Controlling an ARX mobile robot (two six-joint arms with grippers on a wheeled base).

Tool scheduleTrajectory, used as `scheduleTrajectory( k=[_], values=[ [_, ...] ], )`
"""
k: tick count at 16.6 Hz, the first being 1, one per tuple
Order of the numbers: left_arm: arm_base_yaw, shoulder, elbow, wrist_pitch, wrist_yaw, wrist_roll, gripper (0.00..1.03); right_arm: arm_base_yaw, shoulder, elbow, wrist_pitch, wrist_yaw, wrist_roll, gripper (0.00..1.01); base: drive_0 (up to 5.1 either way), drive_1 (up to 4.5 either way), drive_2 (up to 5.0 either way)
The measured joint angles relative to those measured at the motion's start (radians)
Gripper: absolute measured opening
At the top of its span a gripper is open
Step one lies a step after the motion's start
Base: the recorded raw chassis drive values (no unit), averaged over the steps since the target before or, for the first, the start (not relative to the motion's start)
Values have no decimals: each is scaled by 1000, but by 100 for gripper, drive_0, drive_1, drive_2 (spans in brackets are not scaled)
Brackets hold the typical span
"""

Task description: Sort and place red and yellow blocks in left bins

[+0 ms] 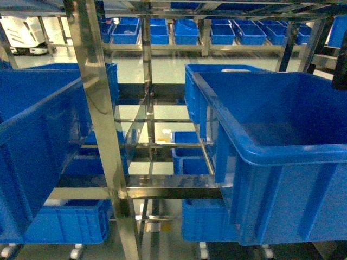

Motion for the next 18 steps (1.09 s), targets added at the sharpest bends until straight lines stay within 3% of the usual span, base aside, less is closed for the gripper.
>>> scheduleTrajectory(
  k=[1, 4, 6, 14, 18],
  values=[
    [0, 0, 0, 0, 0, 0, 27, 25, -84, -49, -25, 5, 1, 98, 0, 0, 0],
    [0, 0, 0, 0, 0, 0, 27, 101, -312, -181, -91, 80, 8, 98, 0, 0, 0],
    [0, 0, 0, 0, 0, 0, 27, 114, -392, -216, -76, 137, 4, 98, 0, 0, 0],
    [0, 0, -3, -3, 4, -1, 27, 114, -384, -217, -83, 137, 4, 98, 0, 0, 0],
    [44, -1, -30, -37, -15, -17, 27, 114, -384, -217, -83, 137, 4, 98, 0, 0, 0]
  ],
)
